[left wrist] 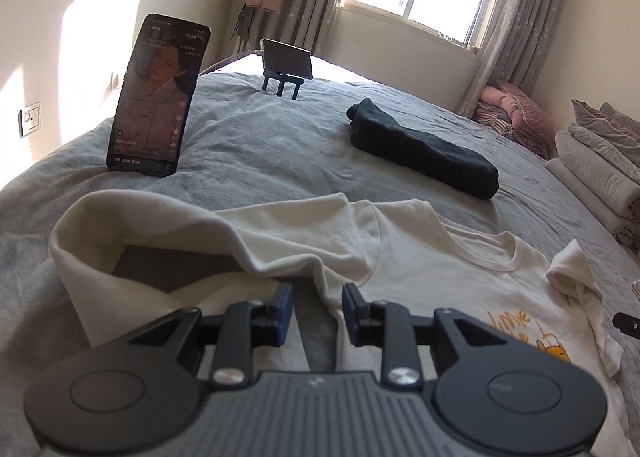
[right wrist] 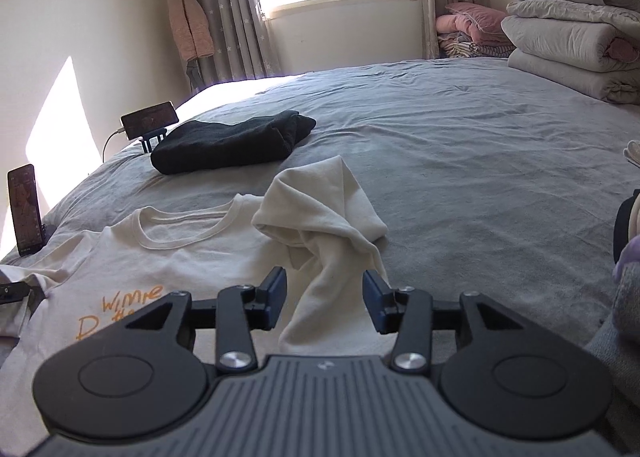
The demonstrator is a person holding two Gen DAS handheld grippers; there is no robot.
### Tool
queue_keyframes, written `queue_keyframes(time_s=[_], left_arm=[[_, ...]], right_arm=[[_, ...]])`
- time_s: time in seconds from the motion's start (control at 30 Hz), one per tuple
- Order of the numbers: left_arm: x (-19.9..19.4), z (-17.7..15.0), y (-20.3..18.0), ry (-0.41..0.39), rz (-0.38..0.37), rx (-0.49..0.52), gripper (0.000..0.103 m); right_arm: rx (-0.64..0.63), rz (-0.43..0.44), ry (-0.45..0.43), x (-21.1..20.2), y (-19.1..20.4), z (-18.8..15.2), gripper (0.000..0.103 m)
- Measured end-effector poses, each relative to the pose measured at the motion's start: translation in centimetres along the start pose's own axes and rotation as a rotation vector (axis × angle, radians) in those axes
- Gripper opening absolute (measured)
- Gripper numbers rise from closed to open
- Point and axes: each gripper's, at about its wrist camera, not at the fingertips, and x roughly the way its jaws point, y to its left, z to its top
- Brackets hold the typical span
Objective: Fold clothes
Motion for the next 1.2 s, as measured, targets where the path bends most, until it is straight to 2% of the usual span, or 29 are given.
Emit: queue_keyframes(time_s=[0.13, 0.3, 0.4, 0.47, 0.5, 0.6, 0.73, 0.97, 1.07, 1.2], left_arm=[[-0.4, -0.1, -1.0, -0.009, -0.038, 0.007, 0.028], [-0.4, -1.4, -3.0, 0.007, -0.100, 0.099, 0.029], [-0.4, -2.9, -4.0, 0.037, -0.188, 0.185, 0.029], [0.0, -4.0, -4.0, 0.120, -0.301, 0.218, 0.029], [-0.2, -4.5, -3.9, 0.136, -0.338, 0.238, 0.030], [-1.2, -5.7, -3.6, 0.142, -0.409, 0.292, 0.033], [-3.5, -7.1, -3.3, 0.151, -0.433, 0.340, 0.037], [-9.1, -10.4, -3.8, 0.156, -0.447, 0.541, 0.039], [-11.2, -11.1, -3.4, 0.190, -0.478, 0.583, 0.039], [-13.4, -11.5, -3.0, 0.275, -0.529, 0.648, 0.039]], right_arm=[[-0.039, 0.055, 0.009, 0.3, 1.9, -0.1, 0.046], [-0.110, 0.099, 0.068, 1.1, 4.4, -1.4, 0.046], [-0.209, 0.124, 0.103, 1.1, 5.9, -3.1, 0.046], [-0.287, 0.132, 0.129, 1.1, 6.6, -4.5, 0.047], [-0.319, 0.134, 0.137, 0.9, 6.9, -5.1, 0.049], [-0.311, 0.130, 0.132, -0.2, 6.0, -5.6, 0.053], [-0.278, 0.120, 0.146, -1.8, 4.9, -6.3, 0.056], [-0.300, 0.077, 0.204, -5.5, 4.6, -7.5, 0.057], [-0.303, 0.067, 0.250, -7.1, 4.3, -8.0, 0.057], [-0.289, 0.077, 0.315, -8.9, 3.8, -8.4, 0.057]])
